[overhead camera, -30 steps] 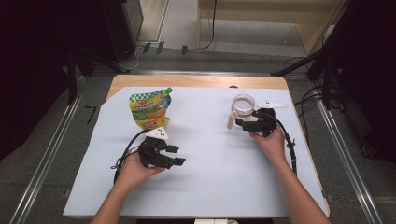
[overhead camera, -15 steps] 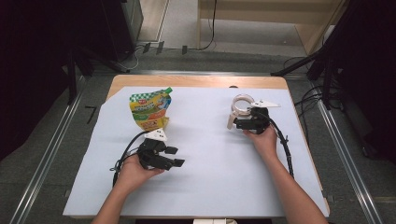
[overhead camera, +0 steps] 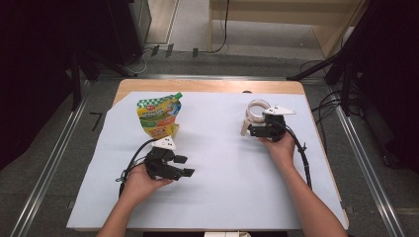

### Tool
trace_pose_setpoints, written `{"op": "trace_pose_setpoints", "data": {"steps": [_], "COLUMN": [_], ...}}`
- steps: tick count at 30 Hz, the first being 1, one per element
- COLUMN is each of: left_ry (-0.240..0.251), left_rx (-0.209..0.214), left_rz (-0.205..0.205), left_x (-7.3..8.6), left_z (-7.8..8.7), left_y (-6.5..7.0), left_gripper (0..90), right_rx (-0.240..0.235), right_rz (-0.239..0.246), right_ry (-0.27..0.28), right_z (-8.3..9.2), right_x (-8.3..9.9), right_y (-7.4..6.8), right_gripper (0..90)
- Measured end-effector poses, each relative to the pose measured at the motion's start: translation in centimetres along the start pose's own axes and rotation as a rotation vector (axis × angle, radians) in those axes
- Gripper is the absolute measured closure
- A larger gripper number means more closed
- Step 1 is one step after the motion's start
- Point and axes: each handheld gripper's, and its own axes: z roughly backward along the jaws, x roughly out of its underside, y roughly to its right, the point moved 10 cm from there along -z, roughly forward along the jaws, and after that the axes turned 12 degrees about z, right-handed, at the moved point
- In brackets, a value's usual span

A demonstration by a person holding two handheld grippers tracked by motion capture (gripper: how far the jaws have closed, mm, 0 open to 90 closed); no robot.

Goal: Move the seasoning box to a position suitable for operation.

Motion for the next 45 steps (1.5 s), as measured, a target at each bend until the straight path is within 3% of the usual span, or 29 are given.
{"op": "trace_pose_setpoints", "data": {"steps": [9,12,27,45], "left_ry": [0.003,0.002,0.004,0.002], "left_rx": [-0.001,-0.004,-0.009,-0.003], "left_rz": [-0.003,-0.002,0.003,0.004], "left_x": [-0.1,-0.2,-0.4,-0.5], "left_z": [0.0,0.0,0.2,0.2], "left_y": [-0.1,-0.1,-0.3,-0.5], "left_gripper": [40.1,40.1,40.4,40.3], "right_rx": [-0.012,-0.019,-0.109,-0.221], "right_rz": [-0.029,-0.014,0.054,0.14], "right_ry": [0.012,0.019,0.034,0.023], "right_z": [0.8,1.2,2.0,1.9], "right_x": [-0.6,-1.0,-2.1,-2.3], "right_y": [-0.2,-0.7,-5.8,-11.7], "right_gripper": [12.0,12.0,12.0,12.0]}}
